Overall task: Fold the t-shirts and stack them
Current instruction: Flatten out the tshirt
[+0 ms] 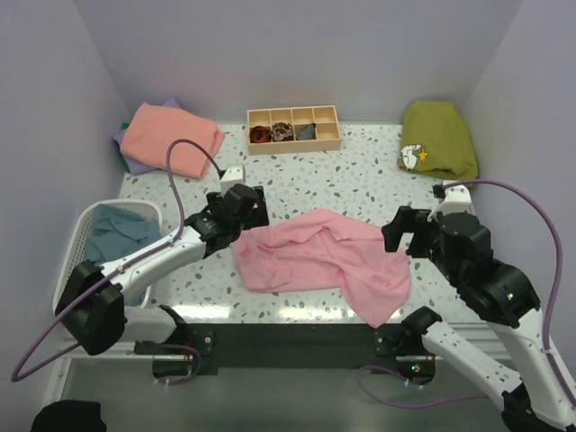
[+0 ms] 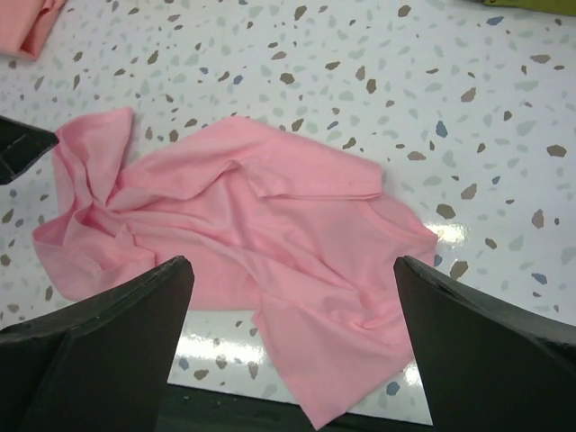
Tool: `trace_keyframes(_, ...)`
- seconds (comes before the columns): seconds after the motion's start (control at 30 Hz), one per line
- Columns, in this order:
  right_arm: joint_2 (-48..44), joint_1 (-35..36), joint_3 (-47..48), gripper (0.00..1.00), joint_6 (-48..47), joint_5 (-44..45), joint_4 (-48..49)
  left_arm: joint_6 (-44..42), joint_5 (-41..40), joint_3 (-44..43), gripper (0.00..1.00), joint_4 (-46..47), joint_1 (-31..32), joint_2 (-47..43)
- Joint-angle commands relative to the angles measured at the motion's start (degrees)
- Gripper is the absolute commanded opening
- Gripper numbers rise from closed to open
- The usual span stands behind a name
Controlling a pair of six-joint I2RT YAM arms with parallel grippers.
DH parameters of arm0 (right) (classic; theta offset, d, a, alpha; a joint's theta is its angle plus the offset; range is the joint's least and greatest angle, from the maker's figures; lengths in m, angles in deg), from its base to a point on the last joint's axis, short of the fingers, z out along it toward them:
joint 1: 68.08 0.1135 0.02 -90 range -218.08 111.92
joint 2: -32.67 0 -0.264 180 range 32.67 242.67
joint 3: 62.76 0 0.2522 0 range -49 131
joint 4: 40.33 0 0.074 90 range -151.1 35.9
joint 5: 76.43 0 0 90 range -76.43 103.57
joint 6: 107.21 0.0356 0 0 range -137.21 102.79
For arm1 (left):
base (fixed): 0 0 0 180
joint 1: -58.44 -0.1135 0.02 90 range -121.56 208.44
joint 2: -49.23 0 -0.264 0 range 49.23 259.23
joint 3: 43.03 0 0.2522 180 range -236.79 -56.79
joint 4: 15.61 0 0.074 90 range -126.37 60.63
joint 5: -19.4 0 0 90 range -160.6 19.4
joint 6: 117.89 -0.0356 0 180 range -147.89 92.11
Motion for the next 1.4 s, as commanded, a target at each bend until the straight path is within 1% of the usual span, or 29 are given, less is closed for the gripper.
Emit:
trace_keyframes(0.0,5.05,0.05,-6.58,0.99,0.66,4.90,9.44,-2.93,2.76,0.08,0.99,6.90,-0.72,4.30)
trace_keyframes(0.07,9.55,0.05,-10.18,0.99,1.28,4.64,12.70,-2.93,3.11,-0.01,0.99,7.42,-0.90,6.24)
trace_keyframes(0.1,13.40,0.14,-11.33,0.98,1.89,4.98,16.55,-2.84,3.28,0.08,0.98,7.78,-1.16,7.99)
trace_keyframes(0.13,15.18,-0.04,-14.03,0.98,1.99,5.34,19.28,-2.67,3.46,0.08,0.99,8.04,-1.25,8.79)
trace_keyframes(0.2,19.91,-0.21,-14.85,0.97,2.51,7.61,24.02,-2.40,3.29,1.13,0.98,9.09,-2.04,10.89)
trace_keyframes(0.23,21.42,-1.43,-15.81,0.97,2.43,8.58,25.62,-1.97,3.37,1.57,0.98,9.27,-2.39,11.52)
trace_keyframes(0.27,23.09,-3.01,-15.99,0.95,2.43,6.85,26.60,-1.96,3.29,2.79,0.98,10.23,-3.09,11.87)
trace_keyframes(0.3,24.50,-5.55,-16.08,0.89,2.51,3.00,28.43,-1.96,3.63,3.58,0.98,10.85,-3.62,12.22)
trace_keyframes(0.33,26.86,-11.67,-16.34,0.85,2.69,-1.04,29.41,-1.87,4.07,4.20,0.98,11.12,-4.15,12.40)
trace_keyframes(0.37,27.67,-13.64,-16.87,0.83,2.95,-5.08,31.51,-1.87,5.03,5.51,0.98,11.90,-5.11,12.49)
trace_keyframes(0.43,30.12,-16.81,-17.23,0.82,2.69,-5.65,31.62,-1.70,5.48,6.66,0.98,12.44,-5.82,12.31)
trace_keyframes(0.6,36.02,-20.16,-17.31,0.83,1.64,-9.95,33.10,-2.05,6.27,9.39,0.99,14.46,-7.40,12.48)
trace_keyframes(0.63,36.81,-21.56,-17.92,0.82,1.55,-12.13,33.72,-2.22,6.53,9.48,0.99,14.46,-7.67,12.92)
trace_keyframes(0.67,38.03,-22.27,-18.36,0.78,1.55,-14.07,34.60,-2.14,6.89,9.48,0.99,14.55,-7.93,13.28)
trace_keyframes(0.7,38.48,-22.80,-18.80,0.72,1.63,-15.48,36.34,-2.22,6.98,9.48,0.99,14.63,-8.02,13.71)
trace_keyframes(0.77,39.54,-24.47,-19.60,0.71,2.25,-18.38,37.24,-2.49,7.59,9.74,0.99,15.25,-8.19,13.98)
trace_keyframes(0.9,41.21,-26.31,-19.77,0.71,2.08,-18.39,38.12,-2.66,8.21,9.83,0.99,15.86,-8.46,14.77)
trace_keyframes(1.0,41.47,-27.28,-19.95,0.69,1.72,-21.02,38.56,-2.66,8.47,9.92,0.99,16.04,-8.63,15.21)
trace_keyframes(1.03,41.74,-27.37,-19.95,0.67,1.64,-21.64,38.65,-2.66,8.65,10.01,0.99,16.13,-8.63,15.21)
trace_keyframes(1.07,41.83,-27.46,-20.04,0.57,1.63,-22.86,39.26,-2.66,8.82,10.01,0.99,16.39,-8.72,15.47)
trace_keyframes(1.2,43.67,-28.16,-19.86,0.44,1.64,-25.85,39.88,-2.66,9.70,9.92,0.98,16.83,-8.72,16.18)
trace_keyframes(1.27,44.37,-28.60,-19.77,0.29,1.63,-27.00,40.23,-2.58,9.88,9.92,0.98,16.74,-8.72,16.44)
trace_keyframes(1.37,44.29,-28.95,-19.77,0.31,1.37,-27.80,40.14,-2.75,9.79,9.92,0.98,16.74,-8.81,16.53)
